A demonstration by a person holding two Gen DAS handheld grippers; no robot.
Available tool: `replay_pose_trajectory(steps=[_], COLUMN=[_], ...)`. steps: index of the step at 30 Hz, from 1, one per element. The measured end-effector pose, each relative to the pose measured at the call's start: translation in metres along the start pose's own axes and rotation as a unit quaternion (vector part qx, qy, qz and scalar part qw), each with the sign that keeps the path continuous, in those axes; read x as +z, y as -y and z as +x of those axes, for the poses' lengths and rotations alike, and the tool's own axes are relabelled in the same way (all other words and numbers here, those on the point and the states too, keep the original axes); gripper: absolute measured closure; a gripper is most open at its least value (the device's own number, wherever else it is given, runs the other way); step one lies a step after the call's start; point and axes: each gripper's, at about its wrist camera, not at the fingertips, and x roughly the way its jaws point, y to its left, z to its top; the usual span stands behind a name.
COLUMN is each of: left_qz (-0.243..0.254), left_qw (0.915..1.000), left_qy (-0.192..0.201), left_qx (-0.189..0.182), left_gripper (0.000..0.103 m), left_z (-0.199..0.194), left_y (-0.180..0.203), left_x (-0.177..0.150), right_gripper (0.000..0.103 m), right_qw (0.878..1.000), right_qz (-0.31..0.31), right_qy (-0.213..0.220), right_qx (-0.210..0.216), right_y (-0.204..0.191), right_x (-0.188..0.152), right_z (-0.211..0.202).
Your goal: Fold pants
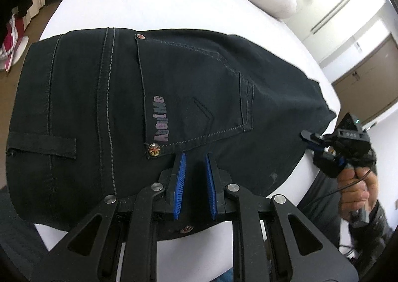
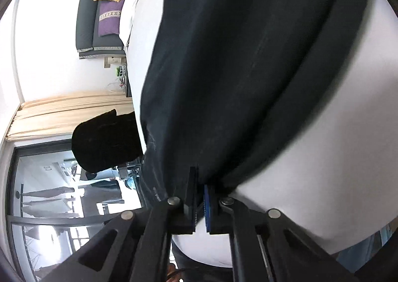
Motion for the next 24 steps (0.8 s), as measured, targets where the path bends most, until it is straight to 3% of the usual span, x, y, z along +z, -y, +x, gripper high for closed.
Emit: replay_pose_trajectory(steps=[6, 12, 15, 17, 19, 20, 23, 24], left_qz=[0.04, 0.029, 0.027, 0.033, 0.032, 0.031, 0.045, 0.052], left_qw=[0.9987, 0.9993, 0.9991, 0.9989, 0.9989, 0.9989, 0.9986, 0.9984], left_qy=[-0.013, -0.011, -0.005, 0.008, 0.027, 0.032, 0.022, 0.008], left_qx=[0.028, 0.022, 0.032, 0.031, 0.021, 0.016, 0.015, 0.019], left_gripper=[0.087, 0.087, 0.087, 0.087, 0.087, 0.087, 0.087, 0.087], left_z=[0.001, 0.003, 0.001, -0.005, -0.006, -0.006, 0.012, 0.025], left_y=[0.017, 0.021, 0.027, 0.033, 0.045, 0.048, 0.065, 0.068], left_x=[-0.006, -0.006, -0.007, -0.004, 0.009, 0.017, 0.027, 0.027], right_gripper=[0.1, 0.1, 0.085, 0.077, 0.077, 0.077, 0.099, 0.101], right_qw=[1.0, 1.0, 1.0, 1.0, 0.999, 0.998, 0.998, 0.998], right_qz=[-0.017, -0.016, -0.009, -0.015, -0.01, 0.0, 0.004, 0.002], right_qy=[0.002, -0.004, -0.009, 0.023, 0.051, 0.061, 0.063, 0.063], right_qx=[-0.015, -0.002, 0.011, 0.007, 0.004, 0.006, -0.022, -0.02], right_y=[0.001, 0.009, 0.009, 0.006, 0.009, 0.014, 0.025, 0.028], right_x=[-0.011, -0.011, -0.003, 0.007, 0.017, 0.022, 0.025, 0.023], right_z=[-0.011, -0.014, -0.016, -0.028, -0.041, -0.047, -0.052, -0.053])
